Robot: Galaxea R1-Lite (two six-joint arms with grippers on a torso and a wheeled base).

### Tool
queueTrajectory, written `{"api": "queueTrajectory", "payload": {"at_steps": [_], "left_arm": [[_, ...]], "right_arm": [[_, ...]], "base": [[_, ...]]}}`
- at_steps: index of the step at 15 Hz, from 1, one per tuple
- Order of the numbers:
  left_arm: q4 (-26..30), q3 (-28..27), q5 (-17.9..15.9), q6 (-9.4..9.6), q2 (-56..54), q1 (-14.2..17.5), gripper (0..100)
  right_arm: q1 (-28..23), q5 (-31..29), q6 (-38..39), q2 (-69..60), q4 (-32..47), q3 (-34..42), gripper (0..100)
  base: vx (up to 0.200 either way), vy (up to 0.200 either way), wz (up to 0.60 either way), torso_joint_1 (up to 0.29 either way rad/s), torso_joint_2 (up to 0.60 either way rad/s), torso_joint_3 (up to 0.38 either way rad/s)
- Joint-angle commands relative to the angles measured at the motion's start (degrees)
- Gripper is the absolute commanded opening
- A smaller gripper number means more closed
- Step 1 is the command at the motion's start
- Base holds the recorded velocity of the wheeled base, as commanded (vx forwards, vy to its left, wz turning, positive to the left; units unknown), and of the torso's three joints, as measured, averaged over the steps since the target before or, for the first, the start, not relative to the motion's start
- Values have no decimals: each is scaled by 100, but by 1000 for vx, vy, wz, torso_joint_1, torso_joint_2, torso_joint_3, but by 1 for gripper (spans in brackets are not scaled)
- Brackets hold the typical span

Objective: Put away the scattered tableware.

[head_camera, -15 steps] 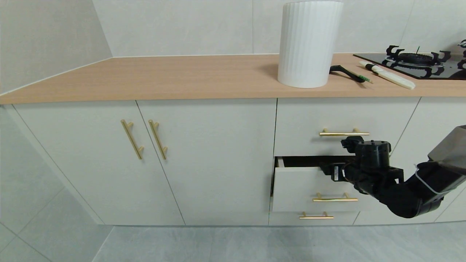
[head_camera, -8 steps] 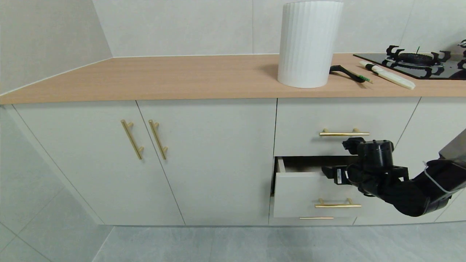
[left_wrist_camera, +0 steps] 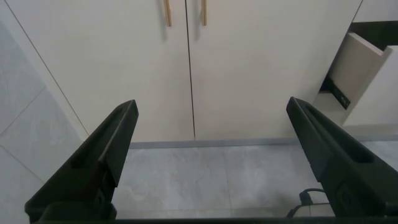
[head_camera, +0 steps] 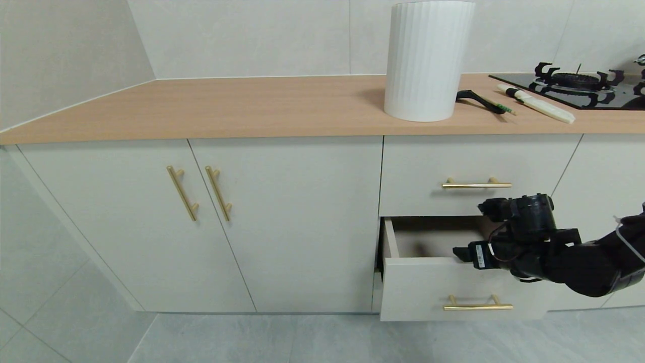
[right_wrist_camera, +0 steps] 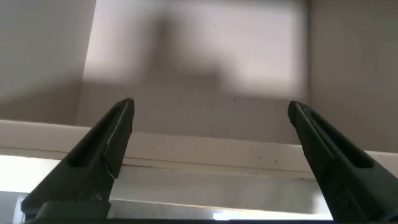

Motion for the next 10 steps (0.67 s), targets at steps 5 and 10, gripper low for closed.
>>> {"api": "queueTrajectory", "payload": {"at_steps": [5,10], "left_arm": [[-1,0,-1,2,0,-7,100],[-1,0,-1,2,0,-7,100]], "right_arm": [[16,161,-293,-699,1605,-189,100],[25,143,-451,-822,2642,-373,100]], "base": [[0,0,0,0,0,0],[0,0,0,0,0,0]]}}
